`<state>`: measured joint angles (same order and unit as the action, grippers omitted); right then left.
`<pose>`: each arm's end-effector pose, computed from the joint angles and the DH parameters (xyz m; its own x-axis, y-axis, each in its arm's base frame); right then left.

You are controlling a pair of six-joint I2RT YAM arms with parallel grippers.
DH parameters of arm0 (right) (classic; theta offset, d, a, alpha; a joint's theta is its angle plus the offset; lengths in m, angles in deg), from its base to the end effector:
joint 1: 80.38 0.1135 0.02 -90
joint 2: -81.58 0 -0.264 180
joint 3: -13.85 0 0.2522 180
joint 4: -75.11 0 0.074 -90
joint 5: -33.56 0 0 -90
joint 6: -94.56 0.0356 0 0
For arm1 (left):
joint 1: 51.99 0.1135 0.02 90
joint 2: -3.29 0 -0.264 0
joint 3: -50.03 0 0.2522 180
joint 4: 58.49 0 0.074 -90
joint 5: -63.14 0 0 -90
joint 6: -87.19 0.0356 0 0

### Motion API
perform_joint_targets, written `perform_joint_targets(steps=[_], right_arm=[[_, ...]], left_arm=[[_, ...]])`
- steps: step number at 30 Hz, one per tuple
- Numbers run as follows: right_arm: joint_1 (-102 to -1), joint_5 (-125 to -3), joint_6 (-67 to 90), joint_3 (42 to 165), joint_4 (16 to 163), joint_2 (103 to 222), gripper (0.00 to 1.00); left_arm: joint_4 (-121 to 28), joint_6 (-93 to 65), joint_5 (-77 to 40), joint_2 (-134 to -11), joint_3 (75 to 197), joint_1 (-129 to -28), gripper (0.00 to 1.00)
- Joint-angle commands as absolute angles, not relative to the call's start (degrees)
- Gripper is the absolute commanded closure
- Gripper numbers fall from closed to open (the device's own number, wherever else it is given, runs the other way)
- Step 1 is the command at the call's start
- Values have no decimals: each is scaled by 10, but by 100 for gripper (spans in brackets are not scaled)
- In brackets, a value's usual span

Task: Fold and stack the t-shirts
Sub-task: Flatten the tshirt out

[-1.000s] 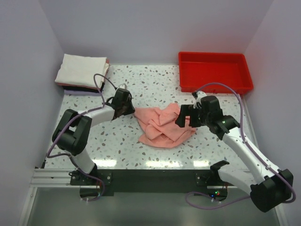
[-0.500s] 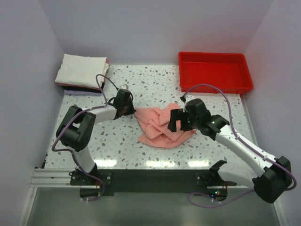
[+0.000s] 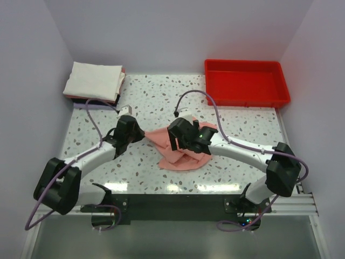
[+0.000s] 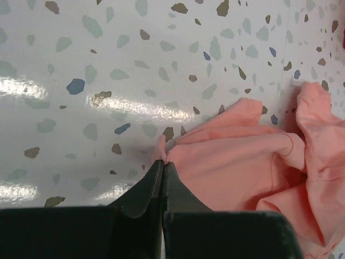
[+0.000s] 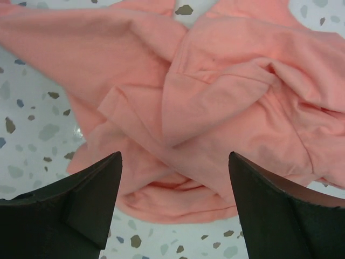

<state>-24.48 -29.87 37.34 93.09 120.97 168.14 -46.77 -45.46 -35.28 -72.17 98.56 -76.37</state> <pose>0.1913 0.2542 0.2602 -0.6969 -0.1657 -0.6977 -0.2533 0.9671 0.0234 0.2425 -0.1042 0.1866 -0.6245 -0.4528 -0.6364 -0.1617 0.8721 -0.4619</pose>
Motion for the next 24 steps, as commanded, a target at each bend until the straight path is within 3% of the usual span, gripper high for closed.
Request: perform_joint_targets(steps=[1, 10, 18, 21, 22, 24], right_arm=[[-238, -207, 395, 960, 1201, 1706, 19], [-228, -224, 400, 944, 1146, 1750, 28], [-228, -228, 402, 934, 1118, 1773, 44], [-228, -226, 405, 936, 1119, 1782, 56], [-228, -226, 405, 936, 1119, 1783, 69], [-228, -215, 407, 934, 1119, 1781, 85]], left_arm=[[-452, -478, -397, -657, 954, -760, 100], [-406, -495, -397, -548, 913, -760, 100], [-366, -490, -401, -520, 917, -760, 100], [-360, -491, -407, -505, 913, -760, 100], [-358, -493, -410, -502, 912, -760, 100], [-350, -493, -421, -496, 912, -760, 100]])
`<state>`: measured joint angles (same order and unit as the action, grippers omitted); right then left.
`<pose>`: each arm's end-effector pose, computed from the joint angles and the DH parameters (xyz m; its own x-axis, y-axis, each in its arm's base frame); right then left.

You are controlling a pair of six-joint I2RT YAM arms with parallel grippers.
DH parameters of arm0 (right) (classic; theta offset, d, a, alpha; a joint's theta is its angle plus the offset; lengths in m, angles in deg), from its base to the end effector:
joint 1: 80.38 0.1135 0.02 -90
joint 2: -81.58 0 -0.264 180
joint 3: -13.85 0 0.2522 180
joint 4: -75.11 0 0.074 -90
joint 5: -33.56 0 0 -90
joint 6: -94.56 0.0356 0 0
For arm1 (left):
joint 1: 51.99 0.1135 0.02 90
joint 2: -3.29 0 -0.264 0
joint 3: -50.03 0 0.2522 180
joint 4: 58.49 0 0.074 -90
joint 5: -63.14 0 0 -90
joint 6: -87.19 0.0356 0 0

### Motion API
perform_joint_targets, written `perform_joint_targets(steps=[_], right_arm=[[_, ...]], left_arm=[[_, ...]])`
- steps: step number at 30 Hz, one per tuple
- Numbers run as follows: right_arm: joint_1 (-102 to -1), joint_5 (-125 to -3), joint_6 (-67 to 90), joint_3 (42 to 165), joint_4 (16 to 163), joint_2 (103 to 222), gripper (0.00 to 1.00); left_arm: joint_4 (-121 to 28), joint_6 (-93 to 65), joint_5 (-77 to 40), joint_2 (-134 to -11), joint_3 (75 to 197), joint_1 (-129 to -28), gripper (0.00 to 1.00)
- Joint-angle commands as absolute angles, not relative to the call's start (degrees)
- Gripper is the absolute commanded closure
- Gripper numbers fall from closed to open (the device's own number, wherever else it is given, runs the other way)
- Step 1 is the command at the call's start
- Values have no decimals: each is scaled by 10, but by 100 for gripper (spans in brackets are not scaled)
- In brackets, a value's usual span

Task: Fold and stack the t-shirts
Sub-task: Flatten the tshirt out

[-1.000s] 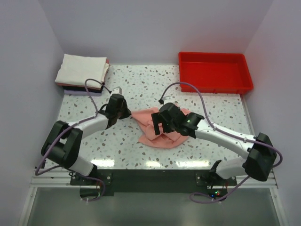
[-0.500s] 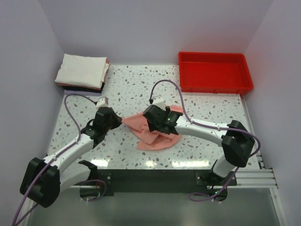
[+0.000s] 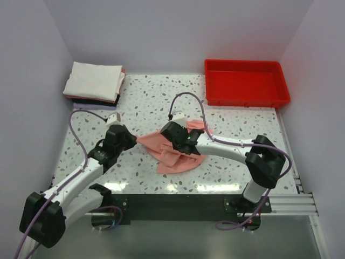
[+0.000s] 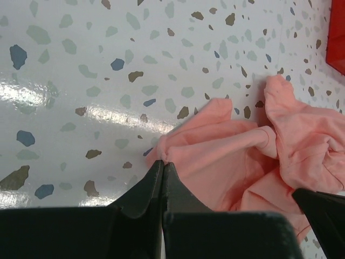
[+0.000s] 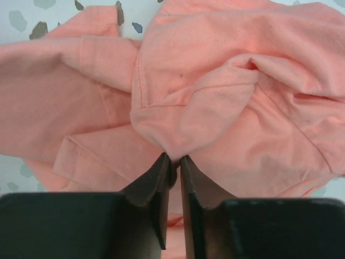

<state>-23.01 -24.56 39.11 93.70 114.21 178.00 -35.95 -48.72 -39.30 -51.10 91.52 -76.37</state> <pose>0.2046 0.2846 0.2178 -0.6812 -0.1709 -0.7118 -0.2042 0.9781 -0.0394 0.1860 -0.0759 0.2088 -0.5422 -0.5243 -0.6566 -0.2101 0.8412 -0.4983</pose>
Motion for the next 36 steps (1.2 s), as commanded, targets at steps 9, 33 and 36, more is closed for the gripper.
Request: perform_joint_targets(steps=[9, 33, 36], right_arm=[[-235, -106, 393, 914, 1176, 1703, 100], [-482, -121, 69, 1035, 1110, 1414, 100], [-482, -141, 58, 1066, 1122, 1376, 100]], left_arm=[[-315, -491, -506, -492, 960, -760, 100], [-352, -398, -728, -469, 1249, -758, 100], [-356, -363, -734, -432, 1292, -758, 100]])
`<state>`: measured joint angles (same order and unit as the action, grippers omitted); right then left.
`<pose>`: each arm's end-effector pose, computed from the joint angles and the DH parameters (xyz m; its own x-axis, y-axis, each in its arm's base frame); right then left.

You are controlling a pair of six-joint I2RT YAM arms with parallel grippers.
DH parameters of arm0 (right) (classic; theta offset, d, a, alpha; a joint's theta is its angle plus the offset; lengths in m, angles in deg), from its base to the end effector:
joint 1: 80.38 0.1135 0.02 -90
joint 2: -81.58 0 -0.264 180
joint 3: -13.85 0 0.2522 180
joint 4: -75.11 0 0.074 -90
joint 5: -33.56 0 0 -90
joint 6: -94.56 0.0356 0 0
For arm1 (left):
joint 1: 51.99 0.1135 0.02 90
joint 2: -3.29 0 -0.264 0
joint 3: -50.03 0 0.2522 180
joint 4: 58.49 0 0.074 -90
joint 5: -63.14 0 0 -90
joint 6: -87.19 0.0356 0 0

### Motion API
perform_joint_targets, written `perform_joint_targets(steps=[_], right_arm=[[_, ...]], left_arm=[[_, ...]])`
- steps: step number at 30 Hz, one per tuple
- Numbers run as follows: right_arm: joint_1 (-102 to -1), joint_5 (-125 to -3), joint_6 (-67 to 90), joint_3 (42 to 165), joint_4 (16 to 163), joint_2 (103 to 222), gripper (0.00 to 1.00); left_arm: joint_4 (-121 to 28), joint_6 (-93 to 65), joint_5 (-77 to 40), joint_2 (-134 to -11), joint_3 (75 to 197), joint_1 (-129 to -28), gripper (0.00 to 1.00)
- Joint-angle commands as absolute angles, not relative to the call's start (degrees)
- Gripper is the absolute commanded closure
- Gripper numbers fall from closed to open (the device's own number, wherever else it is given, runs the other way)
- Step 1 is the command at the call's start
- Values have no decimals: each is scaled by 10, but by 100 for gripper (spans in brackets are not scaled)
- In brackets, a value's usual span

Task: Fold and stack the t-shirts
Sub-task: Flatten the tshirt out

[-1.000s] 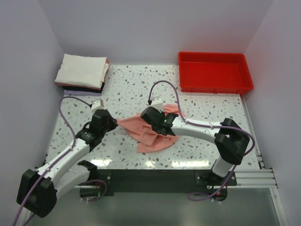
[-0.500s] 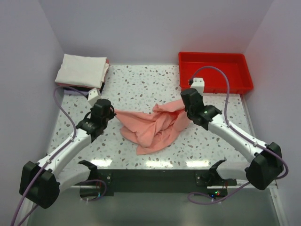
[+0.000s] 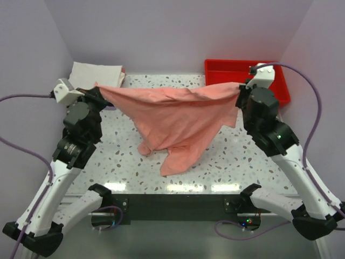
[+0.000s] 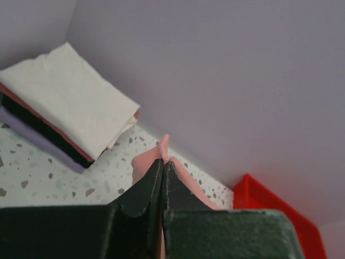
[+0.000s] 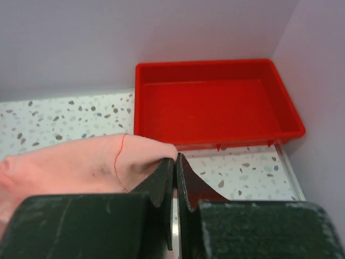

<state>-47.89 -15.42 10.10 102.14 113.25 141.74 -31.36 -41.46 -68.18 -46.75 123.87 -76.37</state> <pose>0.1900 0.0933 0.4439 -0.1324 0.0020 -0.9912 0.1534 0.9880 -0.0185 0.1753 -0.0536 0.4118 0.1400 -0.5784 -0.8036 -0.2598 0.7617 -0.5936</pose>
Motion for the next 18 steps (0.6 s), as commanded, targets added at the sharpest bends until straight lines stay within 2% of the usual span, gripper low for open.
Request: perform_joint_targets(steps=[1, 7, 13, 18], right_arm=[[-481, -154, 58, 1076, 1129, 1367, 100], [-482, -279, 70, 1165, 1216, 1315, 100], [-482, -366, 99, 1238, 1269, 1279, 100], [-482, -425, 114, 1343, 1326, 1285, 100]], left_arm=[[-359, -347, -732, -422, 1302, -758, 100], [-390, -281, -671, -364, 1394, -758, 100], [-336, -257, -621, -361, 1553, -758, 100], [-296, -264, -538, -355, 1635, -758, 100]])
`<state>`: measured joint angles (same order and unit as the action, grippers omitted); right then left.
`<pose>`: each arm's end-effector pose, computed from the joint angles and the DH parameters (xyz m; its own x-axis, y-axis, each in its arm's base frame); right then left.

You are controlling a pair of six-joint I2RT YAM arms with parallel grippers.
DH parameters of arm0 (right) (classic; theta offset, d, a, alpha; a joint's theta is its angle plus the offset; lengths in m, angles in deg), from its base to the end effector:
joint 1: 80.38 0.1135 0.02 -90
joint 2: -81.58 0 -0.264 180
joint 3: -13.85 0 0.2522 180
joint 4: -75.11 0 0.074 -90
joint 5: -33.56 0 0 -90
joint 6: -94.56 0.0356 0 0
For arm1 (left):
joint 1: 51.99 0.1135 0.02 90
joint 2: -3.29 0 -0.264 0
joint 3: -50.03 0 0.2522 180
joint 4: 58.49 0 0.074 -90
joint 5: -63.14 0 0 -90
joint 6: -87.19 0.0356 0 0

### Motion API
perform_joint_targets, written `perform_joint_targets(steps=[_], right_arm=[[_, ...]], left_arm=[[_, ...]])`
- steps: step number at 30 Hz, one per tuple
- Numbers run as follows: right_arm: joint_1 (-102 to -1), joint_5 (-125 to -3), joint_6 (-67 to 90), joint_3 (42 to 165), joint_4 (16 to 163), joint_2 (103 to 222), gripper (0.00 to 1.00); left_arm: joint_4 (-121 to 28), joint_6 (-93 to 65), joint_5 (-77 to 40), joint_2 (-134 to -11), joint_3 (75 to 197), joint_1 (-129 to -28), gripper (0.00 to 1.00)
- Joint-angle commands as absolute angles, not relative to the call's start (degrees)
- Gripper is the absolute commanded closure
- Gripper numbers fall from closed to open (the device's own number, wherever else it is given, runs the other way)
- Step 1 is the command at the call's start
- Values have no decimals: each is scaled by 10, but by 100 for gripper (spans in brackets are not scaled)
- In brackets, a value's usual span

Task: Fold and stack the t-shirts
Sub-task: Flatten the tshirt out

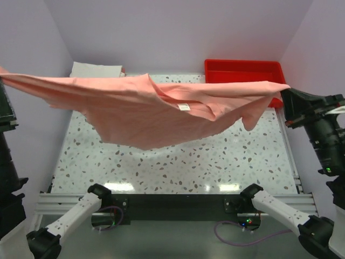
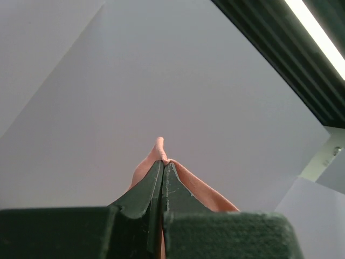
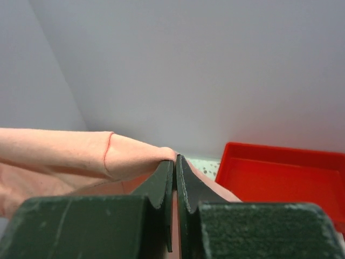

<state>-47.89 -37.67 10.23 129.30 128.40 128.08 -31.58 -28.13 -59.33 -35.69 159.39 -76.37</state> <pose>0.0336 0.0078 0.5694 0.2021 0.2396 -0.9496 -0.2685 0.9460 0.1816 -0.0149 0.0277 0.5887 0.5693 -0.6541 -0.4981 0.2620 0.7185 -0.6442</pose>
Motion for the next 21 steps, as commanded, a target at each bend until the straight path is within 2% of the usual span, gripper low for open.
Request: perform_joint_targets(steps=[1, 7, 12, 18, 21], right_arm=[[-482, -444, 115, 1367, 1332, 1286, 100], [-482, -463, 116, 1416, 1357, 1306, 100], [-481, -408, 112, 1406, 1359, 1342, 100], [-483, -287, 106, 1326, 1312, 1459, 100], [-492, -286, 113, 1257, 1269, 1543, 100]], left_arm=[[-289, -268, -527, -357, 1660, -758, 100], [-271, -277, -522, -366, 1685, -758, 100], [-276, -269, -580, -383, 1651, -759, 100], [-264, -271, -711, -458, 1516, -760, 100], [-233, -324, -797, -532, 1434, -756, 100]])
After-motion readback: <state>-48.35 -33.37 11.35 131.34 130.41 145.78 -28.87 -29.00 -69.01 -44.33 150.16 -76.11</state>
